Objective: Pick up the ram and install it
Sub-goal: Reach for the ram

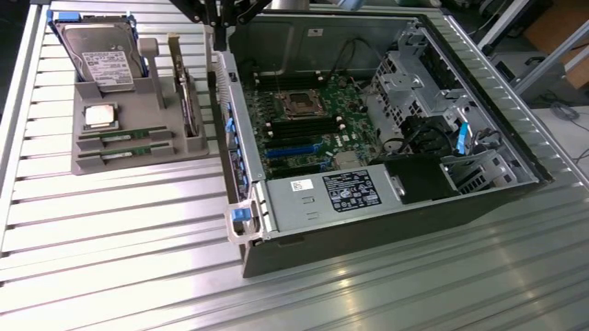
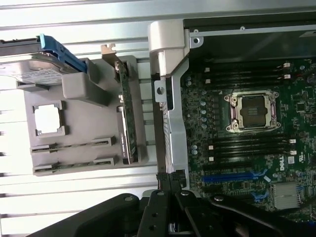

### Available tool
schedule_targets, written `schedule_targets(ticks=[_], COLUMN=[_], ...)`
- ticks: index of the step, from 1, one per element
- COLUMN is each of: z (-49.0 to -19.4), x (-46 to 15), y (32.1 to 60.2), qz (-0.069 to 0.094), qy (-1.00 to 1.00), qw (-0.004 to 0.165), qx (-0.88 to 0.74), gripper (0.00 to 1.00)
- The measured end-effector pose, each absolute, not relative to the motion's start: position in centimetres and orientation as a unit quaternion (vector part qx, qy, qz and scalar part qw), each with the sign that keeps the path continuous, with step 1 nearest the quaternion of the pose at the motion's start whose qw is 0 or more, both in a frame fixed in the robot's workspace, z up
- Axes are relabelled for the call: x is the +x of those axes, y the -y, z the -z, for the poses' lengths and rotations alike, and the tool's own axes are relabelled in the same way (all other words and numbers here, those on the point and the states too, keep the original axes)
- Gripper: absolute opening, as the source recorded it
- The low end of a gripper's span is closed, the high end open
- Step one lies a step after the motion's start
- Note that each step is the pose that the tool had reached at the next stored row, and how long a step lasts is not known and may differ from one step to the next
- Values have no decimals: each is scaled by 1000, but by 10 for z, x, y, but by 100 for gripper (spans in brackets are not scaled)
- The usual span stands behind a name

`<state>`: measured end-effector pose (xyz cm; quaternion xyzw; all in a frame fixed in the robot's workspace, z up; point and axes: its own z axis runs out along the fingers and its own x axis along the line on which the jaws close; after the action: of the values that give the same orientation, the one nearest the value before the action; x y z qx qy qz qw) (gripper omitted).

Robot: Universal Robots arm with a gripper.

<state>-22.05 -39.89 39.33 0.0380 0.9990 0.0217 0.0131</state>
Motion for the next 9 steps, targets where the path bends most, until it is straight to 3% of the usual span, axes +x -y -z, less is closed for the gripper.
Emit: schedule_targets(ticks=[9], z=[-393], x=[-225], y=[399], qz=[-22], qy=[-999], qw=[13], qx=[38], gripper=[11])
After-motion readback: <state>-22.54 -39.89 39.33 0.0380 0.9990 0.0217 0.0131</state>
